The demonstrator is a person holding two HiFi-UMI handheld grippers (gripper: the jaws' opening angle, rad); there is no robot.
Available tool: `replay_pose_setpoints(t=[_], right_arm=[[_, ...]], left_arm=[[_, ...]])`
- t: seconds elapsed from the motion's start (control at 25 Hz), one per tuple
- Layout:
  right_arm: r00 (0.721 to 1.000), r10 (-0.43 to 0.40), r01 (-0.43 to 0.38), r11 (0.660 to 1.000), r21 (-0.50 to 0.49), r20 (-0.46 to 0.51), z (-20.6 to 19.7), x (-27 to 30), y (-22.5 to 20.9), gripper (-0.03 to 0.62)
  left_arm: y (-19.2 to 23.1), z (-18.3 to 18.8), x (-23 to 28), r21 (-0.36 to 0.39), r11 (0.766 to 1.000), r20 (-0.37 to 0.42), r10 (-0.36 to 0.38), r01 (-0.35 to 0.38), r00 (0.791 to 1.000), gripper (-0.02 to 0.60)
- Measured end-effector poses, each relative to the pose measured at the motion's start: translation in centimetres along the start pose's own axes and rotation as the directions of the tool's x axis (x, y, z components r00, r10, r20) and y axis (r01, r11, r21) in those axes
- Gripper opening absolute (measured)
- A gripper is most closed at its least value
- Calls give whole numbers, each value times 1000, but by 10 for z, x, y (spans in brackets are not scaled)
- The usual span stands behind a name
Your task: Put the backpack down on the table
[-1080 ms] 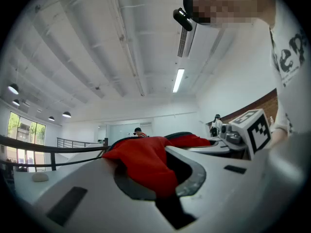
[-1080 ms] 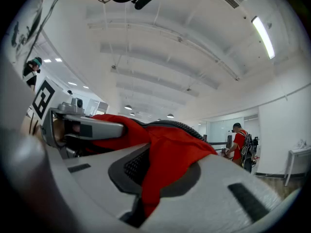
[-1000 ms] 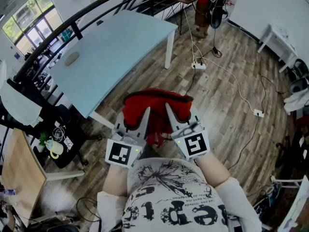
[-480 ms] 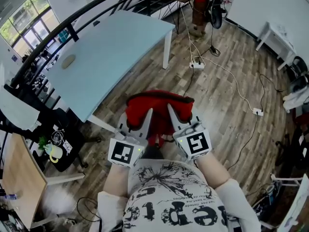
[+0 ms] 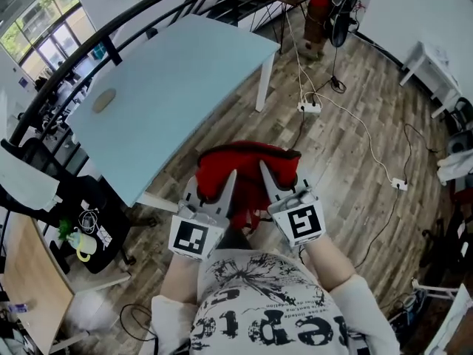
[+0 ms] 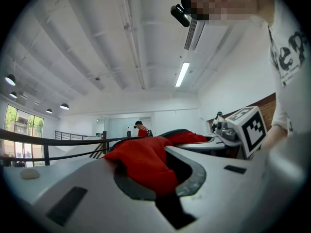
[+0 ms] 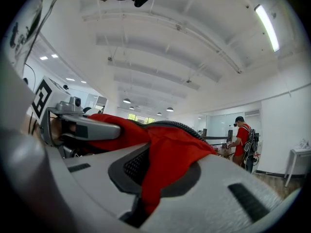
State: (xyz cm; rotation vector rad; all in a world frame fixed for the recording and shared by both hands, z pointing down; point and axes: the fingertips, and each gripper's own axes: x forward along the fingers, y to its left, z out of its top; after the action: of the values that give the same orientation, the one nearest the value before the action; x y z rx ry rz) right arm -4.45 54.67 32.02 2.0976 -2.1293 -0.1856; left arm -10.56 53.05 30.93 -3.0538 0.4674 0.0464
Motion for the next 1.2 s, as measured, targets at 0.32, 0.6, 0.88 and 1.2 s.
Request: replay_pose_setpoints(t=[0.32, 0.6, 0.88, 1.2], right_arm=[[1000, 12, -12, 1000, -10, 7, 5, 160, -55, 20], [998, 38, -38, 999, -12, 47, 22, 308, -94, 20], [993, 102, -103, 995, 1, 59, 26, 416, -106, 20], [964, 257, -256, 966, -15, 64, 18, 507, -98, 20]], left_arm=[[139, 2, 96, 8, 999, 12, 40, -40, 999, 31], [270, 13, 170, 35, 996, 24, 82, -83, 996, 31], [366, 12, 209, 40, 986, 13, 160, -160, 987, 31], [445, -2, 226, 38, 952, -12, 303, -302, 953, 31]])
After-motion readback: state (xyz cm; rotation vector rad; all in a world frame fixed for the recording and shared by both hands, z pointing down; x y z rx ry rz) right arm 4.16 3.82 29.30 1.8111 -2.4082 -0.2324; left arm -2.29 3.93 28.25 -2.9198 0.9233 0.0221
